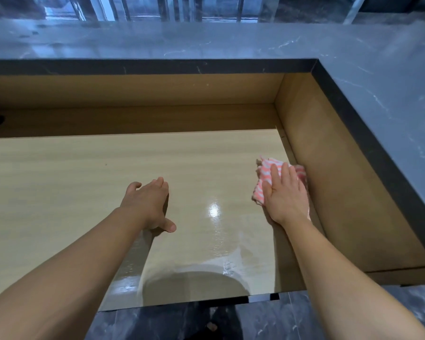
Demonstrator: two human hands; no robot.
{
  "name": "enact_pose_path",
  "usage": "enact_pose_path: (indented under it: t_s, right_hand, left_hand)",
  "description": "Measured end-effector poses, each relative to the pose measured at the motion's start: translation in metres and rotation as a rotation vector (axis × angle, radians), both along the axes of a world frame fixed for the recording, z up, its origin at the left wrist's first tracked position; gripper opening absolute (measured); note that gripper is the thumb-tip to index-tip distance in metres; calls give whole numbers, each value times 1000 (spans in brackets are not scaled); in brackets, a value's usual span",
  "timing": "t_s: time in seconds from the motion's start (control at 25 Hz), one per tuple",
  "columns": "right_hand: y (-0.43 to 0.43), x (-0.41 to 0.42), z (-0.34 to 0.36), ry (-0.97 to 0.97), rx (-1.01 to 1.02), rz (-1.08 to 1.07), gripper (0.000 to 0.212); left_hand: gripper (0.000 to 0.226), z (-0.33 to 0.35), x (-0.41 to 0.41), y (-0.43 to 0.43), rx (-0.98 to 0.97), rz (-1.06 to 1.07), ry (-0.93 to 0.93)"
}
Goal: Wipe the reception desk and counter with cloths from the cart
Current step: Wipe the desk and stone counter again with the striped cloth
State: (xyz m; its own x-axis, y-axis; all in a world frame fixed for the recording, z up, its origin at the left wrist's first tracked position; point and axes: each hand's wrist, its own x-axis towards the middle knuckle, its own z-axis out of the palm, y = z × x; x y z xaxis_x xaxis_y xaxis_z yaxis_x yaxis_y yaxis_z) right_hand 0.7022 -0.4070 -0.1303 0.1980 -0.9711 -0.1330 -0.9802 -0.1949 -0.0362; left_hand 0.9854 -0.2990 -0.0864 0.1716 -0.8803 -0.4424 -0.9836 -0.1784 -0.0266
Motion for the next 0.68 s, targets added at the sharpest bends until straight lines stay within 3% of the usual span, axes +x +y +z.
enact_pose_path:
  t_s: [0.12, 0.44, 0.68]
  right_hand:
    - [22, 37, -4, -36, 28, -64, 58]
    - [136, 158, -6, -111, 86, 295, 59]
    - [122, 115, -1, -85, 63, 353, 57]
  left_hand:
    - [92, 0, 3, 1, -14, -26, -3]
    - [89, 2, 12, 56, -151, -121, 26]
    - [98, 11, -4, 75, -84, -143, -15]
